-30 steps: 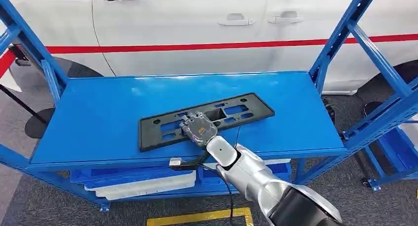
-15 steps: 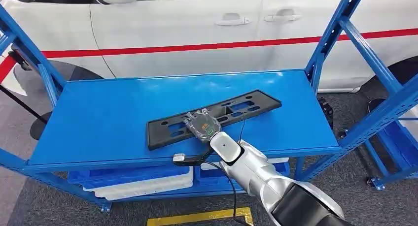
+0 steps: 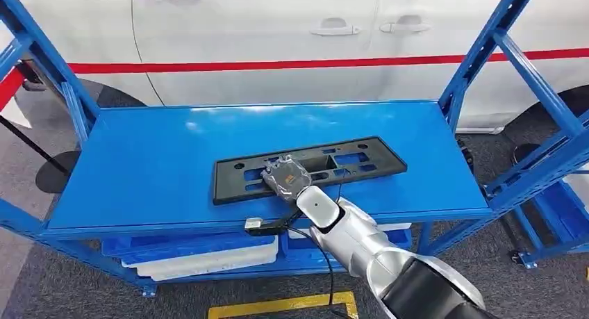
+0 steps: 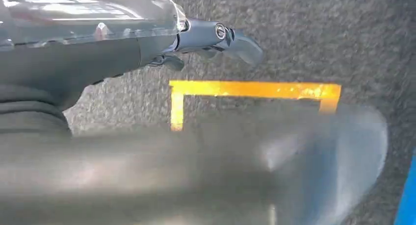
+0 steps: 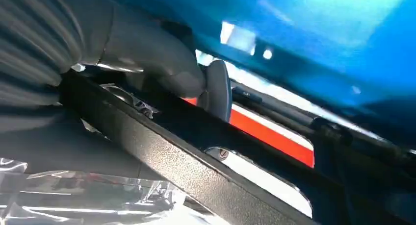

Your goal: Take the parts from the cabinet and place them on the table.

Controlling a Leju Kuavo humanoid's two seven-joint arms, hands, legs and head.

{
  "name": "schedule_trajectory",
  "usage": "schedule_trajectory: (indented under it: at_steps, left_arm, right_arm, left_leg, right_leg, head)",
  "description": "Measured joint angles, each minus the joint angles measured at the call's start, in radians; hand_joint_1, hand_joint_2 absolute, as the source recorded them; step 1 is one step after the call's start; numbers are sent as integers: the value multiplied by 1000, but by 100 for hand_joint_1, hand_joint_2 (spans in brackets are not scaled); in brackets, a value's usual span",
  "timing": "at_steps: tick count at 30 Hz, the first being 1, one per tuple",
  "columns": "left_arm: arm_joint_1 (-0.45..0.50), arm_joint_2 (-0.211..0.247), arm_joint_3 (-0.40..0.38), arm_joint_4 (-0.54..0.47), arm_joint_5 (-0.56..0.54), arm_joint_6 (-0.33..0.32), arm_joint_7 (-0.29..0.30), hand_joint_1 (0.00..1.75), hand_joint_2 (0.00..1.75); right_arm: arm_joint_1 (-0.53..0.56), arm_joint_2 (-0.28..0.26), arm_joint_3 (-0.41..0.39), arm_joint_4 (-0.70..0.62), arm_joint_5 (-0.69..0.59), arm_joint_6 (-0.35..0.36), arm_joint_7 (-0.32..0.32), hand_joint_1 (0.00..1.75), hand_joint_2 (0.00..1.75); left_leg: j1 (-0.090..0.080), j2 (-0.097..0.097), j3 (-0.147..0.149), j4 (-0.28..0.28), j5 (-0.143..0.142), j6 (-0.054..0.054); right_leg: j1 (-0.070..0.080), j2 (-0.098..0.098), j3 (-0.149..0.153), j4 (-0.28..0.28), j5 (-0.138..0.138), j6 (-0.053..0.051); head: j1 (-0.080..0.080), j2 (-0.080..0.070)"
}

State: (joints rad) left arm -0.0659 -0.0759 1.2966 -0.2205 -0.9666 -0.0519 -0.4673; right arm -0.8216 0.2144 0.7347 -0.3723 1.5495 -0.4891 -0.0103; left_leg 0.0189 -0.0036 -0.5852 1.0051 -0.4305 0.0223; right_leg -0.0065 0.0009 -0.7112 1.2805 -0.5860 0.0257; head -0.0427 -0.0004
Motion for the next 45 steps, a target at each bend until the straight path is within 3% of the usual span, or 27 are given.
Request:
schedule_trajectory:
  at_steps: [1, 2, 3, 5, 6, 10, 11, 13, 15, 16, 17, 18, 20, 21, 22, 24, 27, 28, 30, 32, 34, 36, 37, 41, 42, 43, 45]
  left_arm:
    - [1, 0, 0, 0, 4, -1, -8, 0, 175]
    - [1, 0, 0, 0, 4, -1, -16, 0, 175]
    - [1, 0, 0, 0, 5, 1, -20, 0, 175]
    - [0, 0, 0, 0, 5, 7, -27, 0, 175]
    - [0, -2, 0, 0, 5, 10, -30, 0, 175]
    - [1, -2, 1, 0, 4, 11, -45, 0, 175]
    - [0, -1, 1, 0, 4, 12, -47, 0, 175]
    - [0, 0, 1, 0, 4, 18, -50, 0, 175]
    - [1, 0, 3, 0, 5, 29, -47, 0, 175]
    - [2, 0, 5, 0, 5, 33, -45, 0, 175]
    - [3, 0, 6, 0, 5, 36, -45, 0, 175]
    - [3, 0, 7, 0, 5, 37, -44, 0, 175]
    - [2, 1, 8, 0, 4, 36, -41, 0, 175]
    - [2, 1, 8, 0, 4, 33, -41, 0, 175]
    - [-1, 0, 8, 1, 4, 30, -38, 0, 175]
    - [-1, 0, 10, 1, 4, 30, -38, 0, 175]
    - [2, -2, 18, 1, 5, 33, -40, 0, 175]
    - [1, -2, 21, 0, 5, 34, -42, 0, 175]
    - [1, -2, 25, 1, 5, 34, -48, 0, 175]
    - [3, -2, 25, 0, 5, 33, -49, 0, 175]
    - [3, -2, 26, 0, 5, 24, -52, 0, 175]
    - [2, -2, 26, 1, 7, 19, -59, 0, 175]
    - [2, -2, 26, 1, 8, 17, -63, 0, 175]
    - [4, -3, 26, 1, 7, 15, -77, 0, 175]
    - [3, -3, 26, 0, 6, 15, -80, 0, 175]
    - [4, -3, 26, 1, 5, 14, -81, 0, 175]
    - [4, -4, 26, 1, 4, 12, -82, 0, 175]
  right_arm:
    - [2, 0, -4, 0, -3, -2, -2, 175, 175]
    - [2, 0, -7, 0, -5, -5, -4, 175, 175]
    - [1, 0, -11, 0, -10, -8, -12, 175, 175]
    - [0, 2, -22, -1, -25, -24, -26, 175, 175]
    - [0, 2, -32, -4, -40, -40, -39, 175, 175]
    - [-2, 5, -73, -31, -92, -72, -82, 175, 175]
    - [-3, 6, -80, -38, -96, -73, -85, 175, 175]
    - [-4, 10, -90, -48, -132, -92, -114, 175, 175]
    - [8, 10, -115, -74, -259, -126, -223, 175, 175]
    - [20, 9, -141, -107, -360, -137, -302, 175, 175]
    - [32, 7, -164, -146, -448, -135, -364, 175, 175]
    - [48, 2, -183, -193, -533, -122, -419, 175, 175]
    - [84, -15, -221, -350, -751, -63, -514, 175, 175]
    - [103, -25, -237, -429, -855, -31, -546, 175, 175]
    - [126, -44, -253, -529, -969, 14, -574, 175, 175]
    - [184, -82, -274, -713, -1149, 94, -617, 175, 175]
    - [283, -140, -303, -968, -1379, 210, -671, 175, 175]
    - [306, -151, -310, -1018, -1418, 232, -677, 175, 175]
    - [344, -182, -332, -1163, -1527, 309, -686, 175, 175]
    - [379, -200, -341, -1244, -1583, 364, -690, 175, 175]
    - [405, -221, -351, -1331, -1668, 466, -691, 175, 175]
    - [428, -235, -351, -1395, -1732, 541, -691, 175, 175]
    - [442, -241, -351, -1420, -1758, 572, -691, 175, 175]
    - [506, -264, -351, -1502, -1874, 732, -691, 175, 175]
    - [521, -268, -349, -1519, -1893, 769, -691, 175, 175]
    - [528, -271, -344, -1532, -1901, 791, -690, 175, 175]
    - [542, -275, -333, -1553, -1910, 808, -690, 175, 175]
  left_leg:
    - [0, 0, 0, 0, 0, 0]
    - [-1, -1, 1, 0, 0, 0]
    - [-1, -2, 3, 1, -1, 0]
    - [-4, -4, 8, 0, -3, -4]
    - [-4, -4, 7, 0, -4, -6]
    - [-5, -3, 4, -4, -3, -29]
    - [-8, -3, 1, 0, -10, -34]
    - [-5, -1, -30, 83, -64, -42]
    - [-2, -1, -104, 240, -135, -49]
    - [-1, -1, -135, 302, -151, -52]
    - [1, -1, -142, 313, -141, -55]
    - [3, -1, -125, 275, -108, -56]
    - [8, 1, -39, 99, -14, -58]
    - [11, 1, -6, 26, -4, -58]
    - [3, -2, 5, 15, -15, -51]
    - [3, -6, 0, 21, -15, -33]
    - [5, -6, 1, 11, -7, -11]
    - [5, -6, -1, 10, -7, -6]
    - [3, -4, -5, 11, -7, 0]
    - [2, -3, -5, 11, -8, 1]
    - [2, -3, -4, 12, -9, 0]
    - [2, -4, 0, 12, -11, -3]
    - [2, -5, 1, 11, -12, -6]
    - [-3, -6, 4, 6, -12, -31]
    - [-4, -7, 3, 10, -18, -36]
    - [-2, -3, -3, 29, -34, -40]
    - [0, -2, -64, 168, -117, -47]
  right_leg:
    - [0, 0, -24, 45, -6, 0]
    - [0, 0, -24, 38, 14, -2]
    - [0, 0, 1, -17, 54, -6]
    - [4, 0, 88, -199, 146, -22]
    - [9, 0, 115, -263, 154, -31]
    - [16, 1, 116, -277, 152, -39]
    - [0, -1, 124, -294, 161, -44]
    - [3, -3, 131, -299, 161, -54]
    - [5, -3, 131, -297, 160, -56]
    - [6, -3, 131, -296, 159, -57]
    - [6, -3, 131, -295, 157, -56]
    - [5, -1, 133, -292, 155, -55]
    - [1, 1, 138, -280, 144, -47]
    - [1, 1, 138, -272, 137, -40]
    - [10, 2, 132, -264, 133, -33]
    - [10, 1, 134, -267, 134, -27]
    - [1, 1, 128, -251, 117, -8]
    - [1, 0, 106, -208, 84, -2]
    - [-1, 0, 27, -44, 2, 6]
    - [-1, 0, -24, 58, -22, 8]
    - [-1, 0, 1, -3, 29, 5]
    - [-1, 0, 92, -187, 121, -3]
    - [0, 0, 126, -256, 134, -8]
    - [11, 2, 129, -267, 130, -27]
    - [0, 0, 133, -277, 137, -36]
    - [0, 0, 135, -279, 138, -41]
    - [2, -2, 135, -279, 137, -52]
  head:
    - [0, 0]
    - [0, 0]
    - [0, 0]
    - [0, 0]
    - [0, 0]
    - [0, 0]
    - [0, 0]
    - [0, 0]
    - [0, 0]
    - [0, 0]
    - [0, 0]
    - [0, 0]
    - [0, 0]
    - [0, 0]
    - [0, 0]
    - [0, 0]
    - [0, 0]
    - [0, 0]
    - [0, 0]
    - [0, 0]
    - [0, 0]
    - [0, 0]
    - [0, 0]
    - [0, 0]
    - [0, 0]
    - [0, 0]
    - [0, 0]
